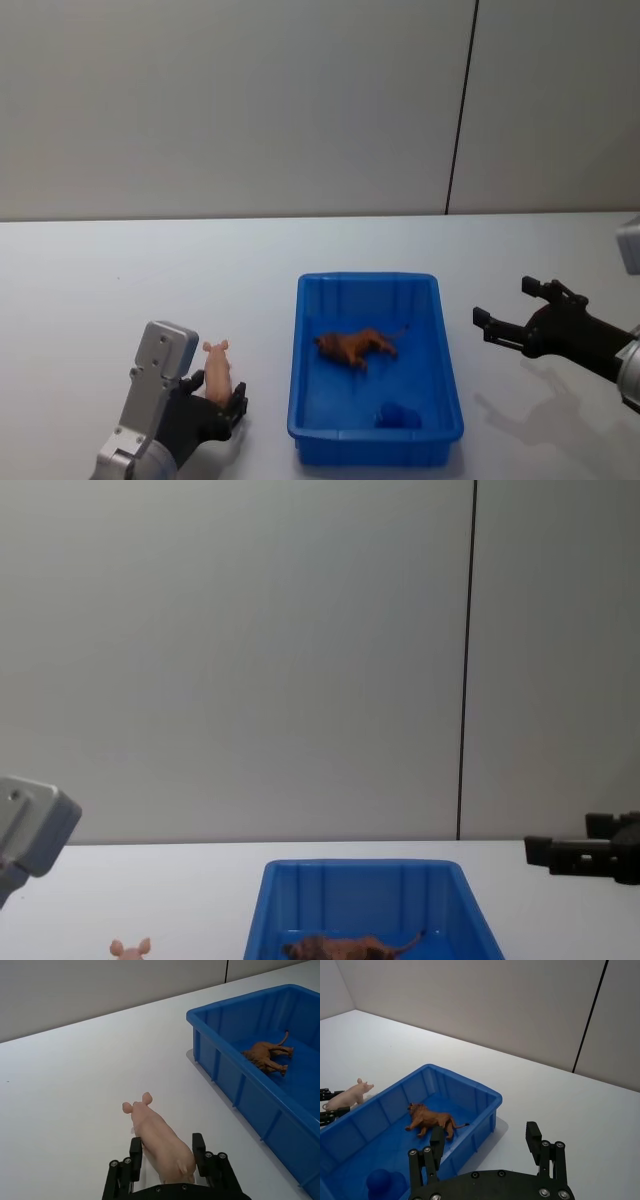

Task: Pick up the two dolls from the table and place them into the box.

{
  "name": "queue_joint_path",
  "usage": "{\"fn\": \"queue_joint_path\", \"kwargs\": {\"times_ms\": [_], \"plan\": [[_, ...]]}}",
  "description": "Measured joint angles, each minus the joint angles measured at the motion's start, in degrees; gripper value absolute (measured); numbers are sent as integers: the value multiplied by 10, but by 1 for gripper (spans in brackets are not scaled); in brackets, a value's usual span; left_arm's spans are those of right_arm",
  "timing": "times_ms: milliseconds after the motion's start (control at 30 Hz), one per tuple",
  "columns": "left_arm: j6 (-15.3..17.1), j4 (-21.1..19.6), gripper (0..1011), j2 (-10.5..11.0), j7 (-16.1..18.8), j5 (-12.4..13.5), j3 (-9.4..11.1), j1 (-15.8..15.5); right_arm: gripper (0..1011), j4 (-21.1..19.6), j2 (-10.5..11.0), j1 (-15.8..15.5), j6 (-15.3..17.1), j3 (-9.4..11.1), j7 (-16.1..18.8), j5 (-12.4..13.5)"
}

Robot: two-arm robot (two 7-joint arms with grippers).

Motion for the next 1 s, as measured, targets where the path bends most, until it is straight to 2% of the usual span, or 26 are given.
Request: {"fn": "queue_joint_path", "kwargs": {"times_ms": [33, 67, 167, 267, 567, 1000], "plan": [[0, 0, 657, 0, 0, 0, 0, 0, 1001, 0, 0, 0, 0, 0, 0, 0], [0, 1, 597, -1, -1, 0, 0, -1, 1001, 0, 0, 0, 0, 0, 0, 0], [-1, 6, 538, -3, -5, 2, -1, -3, 1001, 0, 0, 0, 0, 0, 0, 0], [-2, 10, 408, -5, -9, 5, -2, -5, 1001, 0, 0, 0, 0, 0, 0, 0], [-8, 4, 397, -5, -12, 15, -7, -10, 1001, 0, 0, 0, 0, 0, 0, 0], [-31, -42, 397, -1, -15, 45, -21, -23, 1001, 0, 0, 0, 0, 0, 0, 0]]}}
